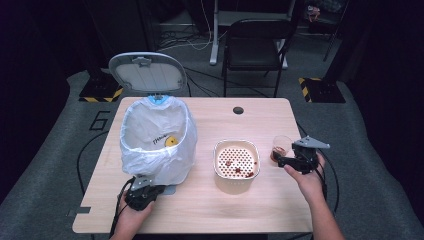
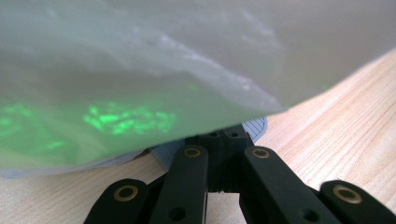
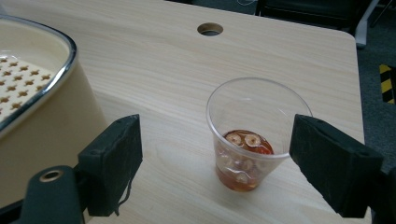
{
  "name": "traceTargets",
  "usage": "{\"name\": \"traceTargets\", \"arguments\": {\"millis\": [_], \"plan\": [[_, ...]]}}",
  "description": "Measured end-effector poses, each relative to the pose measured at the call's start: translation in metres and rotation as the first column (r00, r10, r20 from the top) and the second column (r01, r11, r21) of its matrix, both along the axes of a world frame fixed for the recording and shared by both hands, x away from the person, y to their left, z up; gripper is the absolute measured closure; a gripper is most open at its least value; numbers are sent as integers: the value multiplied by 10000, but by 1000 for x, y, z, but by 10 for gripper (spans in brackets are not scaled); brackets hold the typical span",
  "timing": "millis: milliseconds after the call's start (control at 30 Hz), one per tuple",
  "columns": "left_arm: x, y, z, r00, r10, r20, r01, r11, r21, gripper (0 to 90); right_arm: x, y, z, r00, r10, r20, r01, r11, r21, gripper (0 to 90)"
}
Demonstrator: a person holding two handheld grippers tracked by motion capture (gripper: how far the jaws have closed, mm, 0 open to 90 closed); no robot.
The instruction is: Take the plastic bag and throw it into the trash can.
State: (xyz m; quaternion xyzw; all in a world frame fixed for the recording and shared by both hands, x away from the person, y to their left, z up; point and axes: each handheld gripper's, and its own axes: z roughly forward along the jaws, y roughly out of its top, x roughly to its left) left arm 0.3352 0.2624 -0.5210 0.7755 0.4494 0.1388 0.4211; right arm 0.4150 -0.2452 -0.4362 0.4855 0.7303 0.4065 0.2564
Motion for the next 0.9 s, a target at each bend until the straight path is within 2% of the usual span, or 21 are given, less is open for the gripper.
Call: {"name": "traceTargets", "arguments": {"millis": [133, 367, 433, 633, 833, 900], "plan": [[0, 0, 0, 10000, -23, 16, 23, 10000, 30, 900, -3, -3, -9, 9996, -272, -65, 273, 9994, 200, 157], [0, 0, 0, 10000, -19, -6, 19, 10000, 24, 900, 1, -3, -23, 9984, -532, -167, 534, 9985, 118, 146], [0, 0, 0, 10000, 15, -25, -15, 10000, -8, 900, 7, -2, -28, 9975, -682, -167, 681, 9977, -69, 142], [0, 0, 0, 10000, -14, -31, 14, 10000, 32, 900, 22, -1, -41, 9954, -892, -339, 887, 9959, -169, 145], [0, 0, 0, 10000, -2, -5, 2, 10000, 5, 900, 36, -5, -48, 9919, -1199, -412, 1199, 9928, -21, 150], [0, 0, 0, 10000, -15, -30, 15, 10000, -2, 900, 40, -6, -49, 9928, -1128, -407, 1128, 9936, -18, 151]]}}
